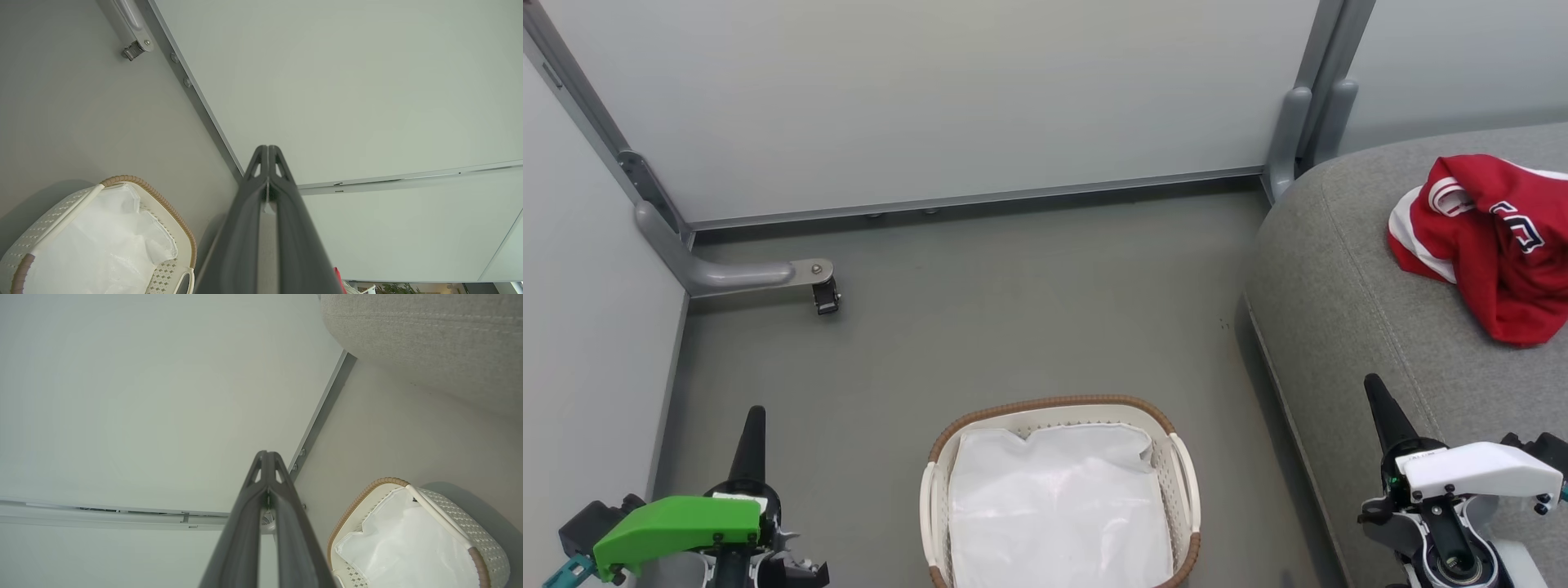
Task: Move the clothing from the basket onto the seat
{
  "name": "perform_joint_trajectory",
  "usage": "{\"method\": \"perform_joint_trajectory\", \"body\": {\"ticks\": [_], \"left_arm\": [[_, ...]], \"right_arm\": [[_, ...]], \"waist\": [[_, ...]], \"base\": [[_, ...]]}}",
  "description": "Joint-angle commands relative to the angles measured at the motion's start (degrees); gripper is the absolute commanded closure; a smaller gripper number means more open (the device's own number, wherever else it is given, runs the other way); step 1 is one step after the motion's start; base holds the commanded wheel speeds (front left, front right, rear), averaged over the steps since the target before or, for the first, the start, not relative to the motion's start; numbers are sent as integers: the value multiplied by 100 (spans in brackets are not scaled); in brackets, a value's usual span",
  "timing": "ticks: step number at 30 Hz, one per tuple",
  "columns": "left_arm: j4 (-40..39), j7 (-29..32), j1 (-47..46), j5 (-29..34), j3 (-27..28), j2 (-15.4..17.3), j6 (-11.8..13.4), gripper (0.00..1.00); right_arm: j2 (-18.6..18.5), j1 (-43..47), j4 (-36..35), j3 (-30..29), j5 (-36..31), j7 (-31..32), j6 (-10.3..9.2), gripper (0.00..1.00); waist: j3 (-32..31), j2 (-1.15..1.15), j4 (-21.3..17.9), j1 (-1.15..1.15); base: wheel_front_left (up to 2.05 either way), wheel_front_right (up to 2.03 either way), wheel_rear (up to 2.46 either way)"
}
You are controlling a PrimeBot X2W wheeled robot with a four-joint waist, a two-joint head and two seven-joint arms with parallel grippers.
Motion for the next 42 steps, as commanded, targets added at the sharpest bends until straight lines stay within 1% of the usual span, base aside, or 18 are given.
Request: {"method": "perform_joint_trajectory", "body": {"ticks": [1, 35, 42], "left_arm": [[-48, 36, -140, -143, 44, 33, -49, 100], [-96, 404, -249, -1513, 239, 41, -205, 100], [-94, 428, -238, -1542, 243, 42, -208, 100]], "right_arm": [[-20, 37, -63, -35, 136, 40, -2, 100], [17, 104, -210, -218, 1531, 413, -2, 100], [18, 108, -214, -222, 1575, 423, -2, 100]], "waist": [[-5, 0, -3, 0], [-109, 0, -63, 0], [-114, 0, -66, 0]], "base": [[0, 0, 0], [0, 0, 0], [0, 0, 0]]}}
